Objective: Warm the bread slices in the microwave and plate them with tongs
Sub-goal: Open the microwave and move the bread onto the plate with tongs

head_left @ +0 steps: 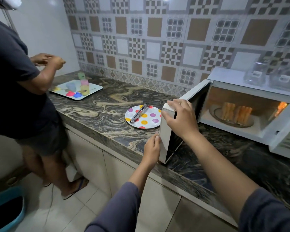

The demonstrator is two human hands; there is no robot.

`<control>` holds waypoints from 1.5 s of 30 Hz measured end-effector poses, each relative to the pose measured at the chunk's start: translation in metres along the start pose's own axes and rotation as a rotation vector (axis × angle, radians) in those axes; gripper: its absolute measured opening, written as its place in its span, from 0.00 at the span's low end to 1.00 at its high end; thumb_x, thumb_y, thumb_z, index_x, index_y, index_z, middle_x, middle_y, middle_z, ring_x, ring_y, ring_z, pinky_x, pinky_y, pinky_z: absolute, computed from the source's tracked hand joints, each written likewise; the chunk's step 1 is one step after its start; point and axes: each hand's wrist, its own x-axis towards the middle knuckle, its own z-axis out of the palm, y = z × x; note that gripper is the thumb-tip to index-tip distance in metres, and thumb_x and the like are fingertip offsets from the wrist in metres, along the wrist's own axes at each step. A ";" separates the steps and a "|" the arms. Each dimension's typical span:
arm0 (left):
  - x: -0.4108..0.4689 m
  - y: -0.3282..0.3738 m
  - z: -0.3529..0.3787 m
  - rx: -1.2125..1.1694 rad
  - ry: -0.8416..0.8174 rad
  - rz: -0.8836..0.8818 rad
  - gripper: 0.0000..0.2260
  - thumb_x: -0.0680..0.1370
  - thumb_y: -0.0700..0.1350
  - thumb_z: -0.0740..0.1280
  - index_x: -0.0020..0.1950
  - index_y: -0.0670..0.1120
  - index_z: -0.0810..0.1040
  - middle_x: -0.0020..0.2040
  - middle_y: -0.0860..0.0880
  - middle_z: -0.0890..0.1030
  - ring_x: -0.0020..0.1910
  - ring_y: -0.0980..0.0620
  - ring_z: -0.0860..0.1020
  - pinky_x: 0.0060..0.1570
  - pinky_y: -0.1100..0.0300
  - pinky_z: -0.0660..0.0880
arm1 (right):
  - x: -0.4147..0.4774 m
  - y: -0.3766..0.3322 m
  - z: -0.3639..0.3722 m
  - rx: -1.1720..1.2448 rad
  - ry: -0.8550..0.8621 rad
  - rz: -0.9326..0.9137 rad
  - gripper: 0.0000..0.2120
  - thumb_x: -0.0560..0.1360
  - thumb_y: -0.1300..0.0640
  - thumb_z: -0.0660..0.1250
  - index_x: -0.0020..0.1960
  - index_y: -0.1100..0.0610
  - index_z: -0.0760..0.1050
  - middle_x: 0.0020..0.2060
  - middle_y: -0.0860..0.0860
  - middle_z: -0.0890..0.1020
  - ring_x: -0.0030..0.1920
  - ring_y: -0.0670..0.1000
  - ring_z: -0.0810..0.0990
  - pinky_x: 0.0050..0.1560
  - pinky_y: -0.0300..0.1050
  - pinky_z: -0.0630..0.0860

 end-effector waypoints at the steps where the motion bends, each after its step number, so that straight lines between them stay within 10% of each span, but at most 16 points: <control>1: 0.005 0.000 -0.006 -0.010 0.023 0.001 0.15 0.82 0.45 0.53 0.64 0.45 0.73 0.58 0.51 0.76 0.59 0.54 0.73 0.58 0.59 0.68 | 0.004 -0.005 0.000 -0.008 0.004 -0.024 0.22 0.75 0.48 0.65 0.66 0.54 0.73 0.64 0.53 0.72 0.68 0.53 0.64 0.69 0.47 0.60; 5: 0.040 -0.002 -0.041 0.005 0.089 0.021 0.18 0.82 0.46 0.53 0.70 0.41 0.68 0.68 0.47 0.72 0.68 0.51 0.69 0.69 0.56 0.64 | 0.032 -0.038 0.009 0.058 0.039 -0.068 0.21 0.76 0.51 0.63 0.68 0.54 0.70 0.68 0.53 0.69 0.70 0.53 0.63 0.71 0.48 0.58; 11: 0.125 -0.008 -0.102 0.025 0.087 0.075 0.14 0.83 0.45 0.53 0.60 0.44 0.75 0.52 0.52 0.78 0.51 0.56 0.75 0.47 0.67 0.70 | 0.084 -0.077 0.072 0.204 0.039 0.020 0.21 0.77 0.55 0.62 0.69 0.55 0.69 0.69 0.53 0.67 0.70 0.51 0.64 0.67 0.41 0.59; 14: 0.170 -0.017 -0.129 0.045 0.064 0.052 0.13 0.82 0.45 0.54 0.59 0.43 0.75 0.54 0.52 0.78 0.55 0.53 0.75 0.55 0.62 0.69 | 0.111 -0.076 0.116 0.235 0.036 0.153 0.20 0.77 0.57 0.62 0.69 0.56 0.69 0.69 0.53 0.67 0.69 0.51 0.65 0.65 0.38 0.59; 24: 0.292 -0.093 -0.158 0.216 -0.147 -0.071 0.25 0.79 0.53 0.54 0.69 0.37 0.67 0.69 0.43 0.70 0.69 0.44 0.68 0.69 0.51 0.63 | 0.136 0.015 0.218 0.226 0.019 0.767 0.23 0.76 0.60 0.62 0.71 0.58 0.66 0.68 0.58 0.68 0.65 0.58 0.70 0.62 0.45 0.67; 35: 0.344 -0.151 -0.130 0.341 -0.194 -0.145 0.24 0.79 0.39 0.59 0.74 0.36 0.58 0.73 0.38 0.64 0.72 0.42 0.62 0.70 0.55 0.57 | 0.118 0.099 0.273 0.138 -0.011 1.039 0.18 0.74 0.63 0.61 0.64 0.59 0.71 0.60 0.61 0.74 0.61 0.61 0.71 0.60 0.50 0.69; 45: 0.350 -0.150 -0.120 0.301 -0.099 -0.285 0.16 0.74 0.38 0.65 0.62 0.39 0.72 0.60 0.38 0.74 0.57 0.41 0.73 0.51 0.59 0.67 | 0.104 0.105 0.292 0.179 0.067 1.096 0.18 0.74 0.61 0.63 0.64 0.58 0.70 0.58 0.59 0.78 0.57 0.60 0.76 0.49 0.45 0.71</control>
